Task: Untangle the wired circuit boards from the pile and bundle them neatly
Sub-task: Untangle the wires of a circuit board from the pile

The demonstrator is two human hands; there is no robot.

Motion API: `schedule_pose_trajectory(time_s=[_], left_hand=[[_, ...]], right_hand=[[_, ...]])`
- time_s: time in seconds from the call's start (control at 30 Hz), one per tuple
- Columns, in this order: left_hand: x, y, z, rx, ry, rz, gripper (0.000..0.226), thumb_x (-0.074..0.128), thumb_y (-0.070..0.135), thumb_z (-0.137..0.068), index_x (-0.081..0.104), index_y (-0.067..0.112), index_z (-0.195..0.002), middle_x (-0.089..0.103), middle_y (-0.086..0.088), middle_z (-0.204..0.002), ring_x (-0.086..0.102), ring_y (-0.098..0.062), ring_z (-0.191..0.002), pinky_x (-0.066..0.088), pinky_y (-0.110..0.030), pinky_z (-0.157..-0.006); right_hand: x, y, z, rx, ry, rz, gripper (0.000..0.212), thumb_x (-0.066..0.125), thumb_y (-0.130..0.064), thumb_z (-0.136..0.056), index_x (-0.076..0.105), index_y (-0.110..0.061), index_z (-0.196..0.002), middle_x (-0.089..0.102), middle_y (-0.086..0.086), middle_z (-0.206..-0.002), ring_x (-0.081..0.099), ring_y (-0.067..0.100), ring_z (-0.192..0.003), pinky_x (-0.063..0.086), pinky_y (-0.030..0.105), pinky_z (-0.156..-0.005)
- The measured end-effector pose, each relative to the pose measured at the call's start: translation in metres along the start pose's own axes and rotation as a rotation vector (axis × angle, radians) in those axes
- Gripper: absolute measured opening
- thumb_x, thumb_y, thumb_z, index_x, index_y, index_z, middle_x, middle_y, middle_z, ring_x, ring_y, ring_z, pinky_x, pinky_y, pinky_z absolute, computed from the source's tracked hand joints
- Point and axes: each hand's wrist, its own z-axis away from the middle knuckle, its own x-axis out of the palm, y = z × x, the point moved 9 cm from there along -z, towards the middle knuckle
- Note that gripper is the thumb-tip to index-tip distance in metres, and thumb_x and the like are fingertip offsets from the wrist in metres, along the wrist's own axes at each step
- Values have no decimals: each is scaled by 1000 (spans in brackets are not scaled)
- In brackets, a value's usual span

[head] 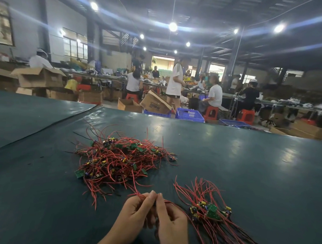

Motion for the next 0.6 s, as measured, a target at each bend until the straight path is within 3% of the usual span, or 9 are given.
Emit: schedule_pose_trajectory(time_s=[0.13, 0.27, 0.37, 0.47, 0.6], left_hand=[[-8, -9, 1, -55, 83, 15, 43, 45, 40, -89, 71, 7, -82, 65, -13, -60, 58, -23, -52, 47, -29, -49], [-15, -4, -2, -51, 126, 74, 25, 41, 20, -99, 65, 22, -107, 64, -11, -63, 52, -19, -46, 39, -24, -43], [-16, -5, -2, -56, 122, 68, 28, 38, 18, -101, 66, 11, -102, 65, -10, -62, 52, -19, -45, 37, -23, -43], [-17, -7, 0, -42, 128, 39, 35, 37, 17, -101, 67, 4, -90, 63, -11, -58, 49, -20, -44, 36, -23, -42], [-19, -4, 3, 4, 140, -2, 41, 39, 23, -98, 69, 1, -81, 62, -16, -57, 50, -21, -45, 40, -23, -43]], right_hand=[[-19, -6, -4, -42, 128, 48, 29, 57, -32, -93, 78, -33, -73, 74, -9, -72, 69, 4, -71, 53, 20, -70], [-36, -9, -9, -28, 196, -43, 31, 52, -37, -93, 78, -29, -80, 71, -6, -67, 63, 3, -55, 48, 21, -44], [-49, -15, -16, -54, 243, -243, 30, 50, -27, -97, 75, -17, -83, 75, 0, -76, 70, 9, -64, 50, 21, -43], [-69, -23, -26, -97, 300, -398, 33, 51, -32, -93, 69, -8, -78, 73, 12, -72, 70, 16, -61, 54, 24, -47], [-84, -35, -37, -100, 266, -270, 37, 51, -38, -96, 70, -9, -83, 57, 4, -52, 50, 15, -38, 42, 23, -36]])
